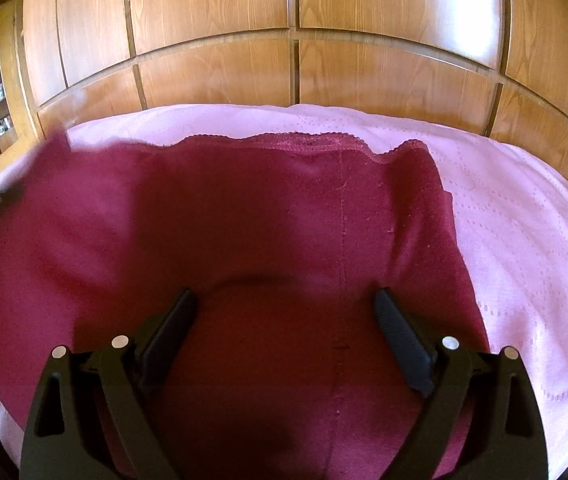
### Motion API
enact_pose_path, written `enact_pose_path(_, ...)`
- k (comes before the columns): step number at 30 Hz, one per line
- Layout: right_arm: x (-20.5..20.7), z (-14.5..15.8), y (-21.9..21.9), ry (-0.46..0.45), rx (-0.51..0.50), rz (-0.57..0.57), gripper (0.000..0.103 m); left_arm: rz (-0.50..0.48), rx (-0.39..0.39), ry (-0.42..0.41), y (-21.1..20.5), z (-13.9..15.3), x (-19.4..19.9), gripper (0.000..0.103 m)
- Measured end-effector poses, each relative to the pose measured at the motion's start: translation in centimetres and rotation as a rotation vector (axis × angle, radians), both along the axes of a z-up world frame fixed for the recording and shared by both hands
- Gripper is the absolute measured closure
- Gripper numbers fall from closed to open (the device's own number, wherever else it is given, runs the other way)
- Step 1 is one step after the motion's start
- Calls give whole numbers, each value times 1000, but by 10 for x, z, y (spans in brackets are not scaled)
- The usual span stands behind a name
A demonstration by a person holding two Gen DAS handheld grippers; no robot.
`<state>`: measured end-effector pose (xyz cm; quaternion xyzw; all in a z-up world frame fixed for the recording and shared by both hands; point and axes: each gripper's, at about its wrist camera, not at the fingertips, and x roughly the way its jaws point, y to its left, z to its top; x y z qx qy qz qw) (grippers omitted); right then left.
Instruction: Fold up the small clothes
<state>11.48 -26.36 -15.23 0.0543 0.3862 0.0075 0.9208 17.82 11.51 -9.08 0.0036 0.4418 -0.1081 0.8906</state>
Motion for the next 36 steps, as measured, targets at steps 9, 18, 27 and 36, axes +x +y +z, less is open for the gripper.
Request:
enact_pose_path(9, 1, -1, 1, -5, 3, 1, 11, 126, -28, -178, -1, 35, -16, 62)
enact_pose_path(18, 1, -1, 0, -7, 3, 5, 11, 25, 104, -79, -39, -23, 38, 54)
enact_pose_path(27, 2, -3, -1, -8, 18, 4, 9, 68, 89, -146, -39, 6, 23, 54)
enact_pose_path(36, 2, -4, -1, -9, 16, 4, 9, 29, 23, -207, -51, 37, -19, 43)
